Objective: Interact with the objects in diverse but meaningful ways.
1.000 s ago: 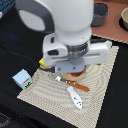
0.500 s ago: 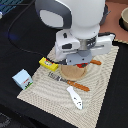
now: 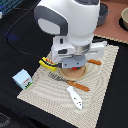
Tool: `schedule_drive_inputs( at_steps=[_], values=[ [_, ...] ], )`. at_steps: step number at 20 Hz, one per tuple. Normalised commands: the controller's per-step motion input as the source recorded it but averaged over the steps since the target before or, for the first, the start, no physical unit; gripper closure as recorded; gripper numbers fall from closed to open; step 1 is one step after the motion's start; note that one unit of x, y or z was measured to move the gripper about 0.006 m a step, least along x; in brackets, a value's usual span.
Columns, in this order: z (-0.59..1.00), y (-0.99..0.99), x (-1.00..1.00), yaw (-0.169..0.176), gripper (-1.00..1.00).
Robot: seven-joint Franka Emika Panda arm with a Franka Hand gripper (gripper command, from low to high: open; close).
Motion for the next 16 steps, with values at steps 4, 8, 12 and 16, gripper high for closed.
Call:
schedule_drive_inputs(
  at_steps=[4,8,12,16],
  values=[
    [0.11,0.06,-0.23,0.002,-1.00],
    [0.23,0.01,-0.59,0.019,-1.00],
    [0.24,-0.03,-0.83,0.028,-1.00],
    [0.24,-0.08,-0.89,0.039,-1.00]
  ],
)
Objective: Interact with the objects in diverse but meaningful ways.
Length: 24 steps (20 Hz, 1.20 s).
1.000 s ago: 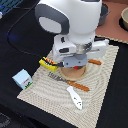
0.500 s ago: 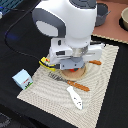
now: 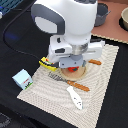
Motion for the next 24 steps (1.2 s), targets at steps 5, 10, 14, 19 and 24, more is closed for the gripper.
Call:
schedule_drive_inputs(
  at_steps=[5,10,14,19,24],
  values=[
    [0.09,0.01,-0.71,0.147,-1.00],
    [0.03,0.06,-0.63,0.194,-1.00],
    [0.00,0.10,-0.58,0.213,-1.00],
    [0.15,-0.01,-0.70,0.129,-1.00],
    [0.25,-0.16,-0.72,0.074,-1.00]
  ],
)
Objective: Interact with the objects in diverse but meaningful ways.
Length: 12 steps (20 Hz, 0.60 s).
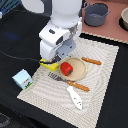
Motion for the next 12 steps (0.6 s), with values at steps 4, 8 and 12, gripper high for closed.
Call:
schedule_drive_inputs(
  at_steps=[4,8,12],
  values=[
    [0.23,-0.30,-0.70,0.042,-1.00],
    [0.15,-0.39,-0.68,0.025,-1.00],
    [0.11,-0.50,-0.64,0.011,-1.00]
  ],
)
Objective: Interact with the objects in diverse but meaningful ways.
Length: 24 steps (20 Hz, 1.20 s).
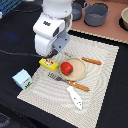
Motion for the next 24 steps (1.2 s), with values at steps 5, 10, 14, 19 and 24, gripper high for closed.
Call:
schedule_drive_inputs(
  at_steps=[5,10,14,19,24],
  values=[
    [0.13,-0.59,-0.58,0.001,-1.00],
    [0.17,-0.63,-0.56,0.000,-1.00],
    [0.13,-0.64,-0.57,0.000,-1.00],
    [0.11,-0.65,-0.57,0.000,-1.00],
    [0.00,-0.59,-0.48,0.000,-1.00]
  ],
)
